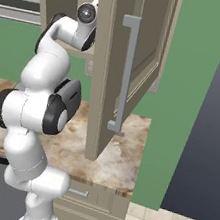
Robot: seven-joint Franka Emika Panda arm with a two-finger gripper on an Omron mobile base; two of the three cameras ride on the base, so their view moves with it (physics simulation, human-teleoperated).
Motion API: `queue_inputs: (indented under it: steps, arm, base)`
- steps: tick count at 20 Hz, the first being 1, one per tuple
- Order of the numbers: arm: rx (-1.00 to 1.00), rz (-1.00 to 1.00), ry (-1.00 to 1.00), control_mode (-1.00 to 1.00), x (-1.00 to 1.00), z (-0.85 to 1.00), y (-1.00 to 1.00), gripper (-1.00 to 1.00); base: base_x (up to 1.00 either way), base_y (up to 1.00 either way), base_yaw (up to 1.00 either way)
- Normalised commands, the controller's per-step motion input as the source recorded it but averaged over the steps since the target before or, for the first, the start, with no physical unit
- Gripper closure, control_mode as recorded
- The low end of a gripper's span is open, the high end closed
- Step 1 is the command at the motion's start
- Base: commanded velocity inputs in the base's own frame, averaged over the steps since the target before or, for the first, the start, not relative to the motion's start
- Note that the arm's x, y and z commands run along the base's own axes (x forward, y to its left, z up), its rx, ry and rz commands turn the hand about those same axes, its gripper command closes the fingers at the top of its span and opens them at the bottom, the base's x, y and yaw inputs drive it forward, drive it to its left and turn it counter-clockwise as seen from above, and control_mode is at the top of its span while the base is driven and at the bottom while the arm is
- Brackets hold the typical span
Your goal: Pick up the bowls on the counter and stack them on top of one another in the open cabinet. Place the smaller bowl on top of the larger bowl.
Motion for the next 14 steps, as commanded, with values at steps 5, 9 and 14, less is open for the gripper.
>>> queue_inputs:
  steps: [5,9,14]
  arm:
    - [0.0,0.0,0.0,-1.0,0.06,-0.17,0.0,-1.0]
    - [0.0,0.0,0.0,-1.0,0.01,-0.2,0.0,-1.0]
    - [0.0,0.0,0.0,-1.0,0.0,-0.18,0.0,-1.0]
  base:
    - [0.0,0.0,0.0]
    - [0.0,0.0,0.0]
    - [0.0,0.0,0.0]
